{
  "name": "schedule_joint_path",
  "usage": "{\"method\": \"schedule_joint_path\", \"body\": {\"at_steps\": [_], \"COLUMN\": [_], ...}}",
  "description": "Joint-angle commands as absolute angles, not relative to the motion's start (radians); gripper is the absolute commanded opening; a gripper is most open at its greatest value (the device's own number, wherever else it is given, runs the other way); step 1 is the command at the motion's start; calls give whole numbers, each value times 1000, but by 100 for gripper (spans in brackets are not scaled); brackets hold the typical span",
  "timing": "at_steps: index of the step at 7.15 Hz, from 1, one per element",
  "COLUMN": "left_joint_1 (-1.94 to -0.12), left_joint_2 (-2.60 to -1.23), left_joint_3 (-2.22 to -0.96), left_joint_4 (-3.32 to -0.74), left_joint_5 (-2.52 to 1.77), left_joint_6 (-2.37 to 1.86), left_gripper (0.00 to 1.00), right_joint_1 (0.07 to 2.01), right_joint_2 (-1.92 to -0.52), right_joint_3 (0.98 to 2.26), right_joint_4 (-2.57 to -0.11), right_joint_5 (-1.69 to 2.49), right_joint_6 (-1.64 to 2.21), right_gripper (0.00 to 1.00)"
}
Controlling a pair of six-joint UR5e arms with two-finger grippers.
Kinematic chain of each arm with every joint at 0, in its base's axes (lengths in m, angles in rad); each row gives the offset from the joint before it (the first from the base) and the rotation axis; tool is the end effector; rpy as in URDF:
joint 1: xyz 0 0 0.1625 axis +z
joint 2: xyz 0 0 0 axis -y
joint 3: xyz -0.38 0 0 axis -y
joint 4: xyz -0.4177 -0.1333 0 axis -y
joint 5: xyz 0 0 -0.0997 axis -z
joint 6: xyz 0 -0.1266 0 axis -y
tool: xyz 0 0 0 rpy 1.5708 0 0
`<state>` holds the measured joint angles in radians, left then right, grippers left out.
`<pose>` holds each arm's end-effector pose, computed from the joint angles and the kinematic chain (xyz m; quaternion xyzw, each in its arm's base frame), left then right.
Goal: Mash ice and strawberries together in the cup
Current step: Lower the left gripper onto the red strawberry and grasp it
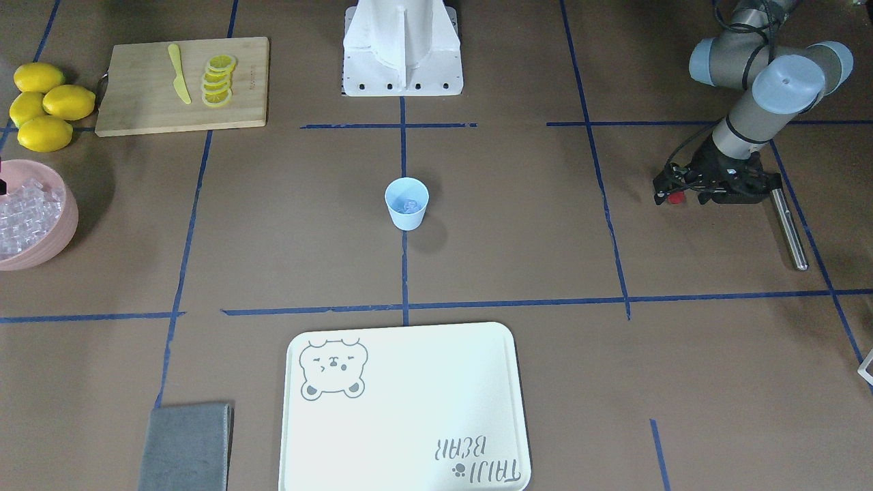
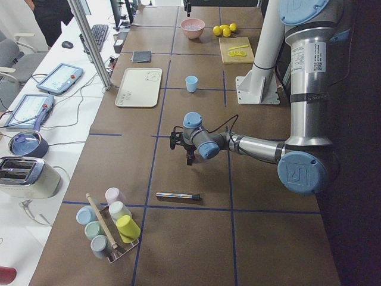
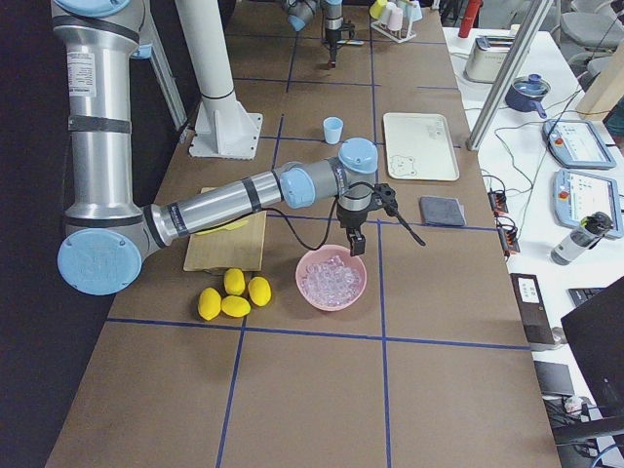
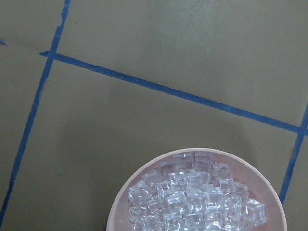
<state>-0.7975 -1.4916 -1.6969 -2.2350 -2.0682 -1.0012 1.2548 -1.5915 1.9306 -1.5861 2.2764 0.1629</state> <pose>0.3218 -0.4340 0.5409 0.0342 0.4073 -0.0182 0.9125 -0.1102 -0.5018 0.4631 0.0661 -0.3672 -0.1264 0.9192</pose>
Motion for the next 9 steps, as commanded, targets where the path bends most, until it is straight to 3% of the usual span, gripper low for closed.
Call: {"method": "schedule_joint_path", "body": {"at_steps": [1, 8, 9], "left_joint_1": [-796, -781, -781], "left_joint_2": [-1491, -1488, -1488], "left_joint_3": [-1695, -1697, -1697], "left_joint_4": [-2235, -2235, -2235], "left_joint_5": [-2069, -2071, -2071], "left_joint_6": [-1003, -1003, -1003], "left_gripper": [95, 90, 72], "right_joint_1": [1255, 1255, 1255], "right_joint_2": [-1591, -1588, -1588], "right_joint_3": [1931, 1931, 1931], "right_joint_4": [-1586, -1588, -1588], "right_joint_5": [2276, 2276, 2276], "right_joint_6": [163, 163, 164], "right_gripper": [100, 100, 100]}}
